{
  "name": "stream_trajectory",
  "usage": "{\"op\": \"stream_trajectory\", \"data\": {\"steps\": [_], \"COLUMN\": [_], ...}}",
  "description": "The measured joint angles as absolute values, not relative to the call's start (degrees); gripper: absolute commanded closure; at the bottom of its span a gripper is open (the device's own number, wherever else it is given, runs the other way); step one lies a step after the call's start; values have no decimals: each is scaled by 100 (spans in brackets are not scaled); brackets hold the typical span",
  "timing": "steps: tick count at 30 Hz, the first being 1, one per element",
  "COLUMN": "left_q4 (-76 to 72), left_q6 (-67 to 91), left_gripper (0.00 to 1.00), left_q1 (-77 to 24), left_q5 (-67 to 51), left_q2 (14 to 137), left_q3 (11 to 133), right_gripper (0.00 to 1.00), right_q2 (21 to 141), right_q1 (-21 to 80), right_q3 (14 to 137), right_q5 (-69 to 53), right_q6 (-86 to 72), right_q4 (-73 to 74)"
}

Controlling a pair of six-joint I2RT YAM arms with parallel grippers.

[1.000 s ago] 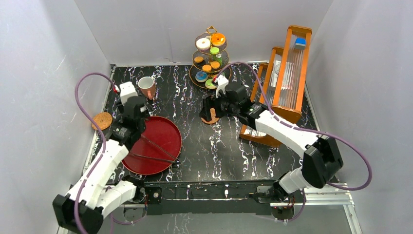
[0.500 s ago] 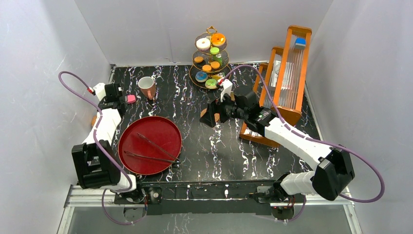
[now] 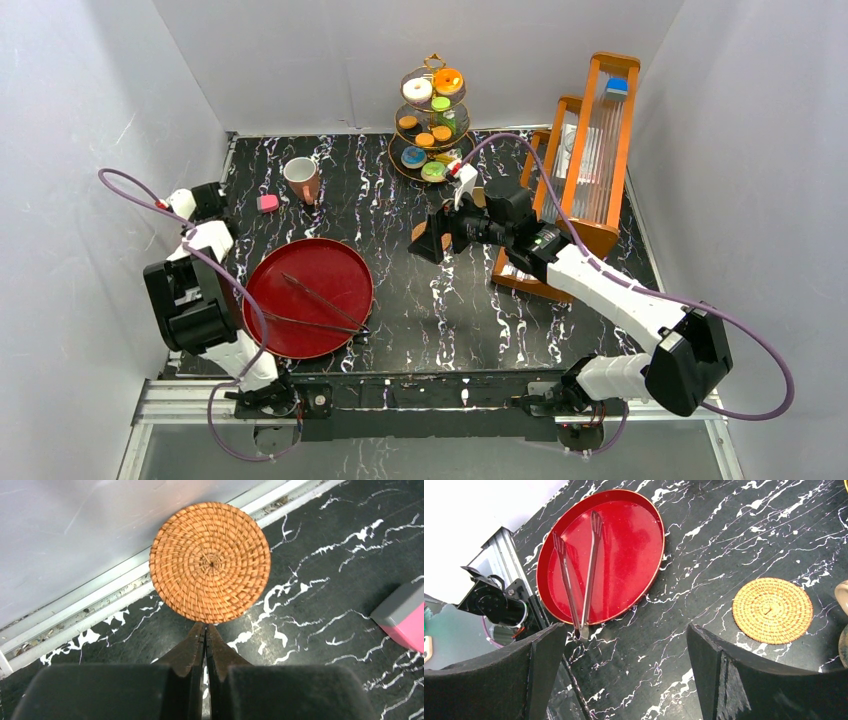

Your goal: Serve the afternoon tea

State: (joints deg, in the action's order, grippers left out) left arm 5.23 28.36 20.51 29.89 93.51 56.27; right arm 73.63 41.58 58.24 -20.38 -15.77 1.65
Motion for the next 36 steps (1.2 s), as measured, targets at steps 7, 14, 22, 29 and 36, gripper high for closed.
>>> {"op": "stream_trajectory", "data": {"steps": [7,14,22,29,36], "left_q4": [252,213,47,1,-49], "left_q6": [2829,2862,2814,2840,2849], "left_gripper": [100,100,100,100,100], "left_q1": [2290,2314,2311,2143,1485], "left_q5": [2985,2976,2381,2099,2069], "left_q2": [9773,10278,10344,10274,10095], "left_q3": [5631,5822,5907,5843,5603], "right_gripper": [1,1,1,1,1], "right_q2": [7334,7334,7334,7334,7332], "right_q1": [4158,4158,4158,4158,4158], "right_q3": [5822,5822,5822,5822,5822], "right_q5": [-2084,-2073,-2047,-2003,-1946], "right_q6": [-1573,-1573,-1573,-1570,-1568], "right_q4": [154,156,154,154,156]}}
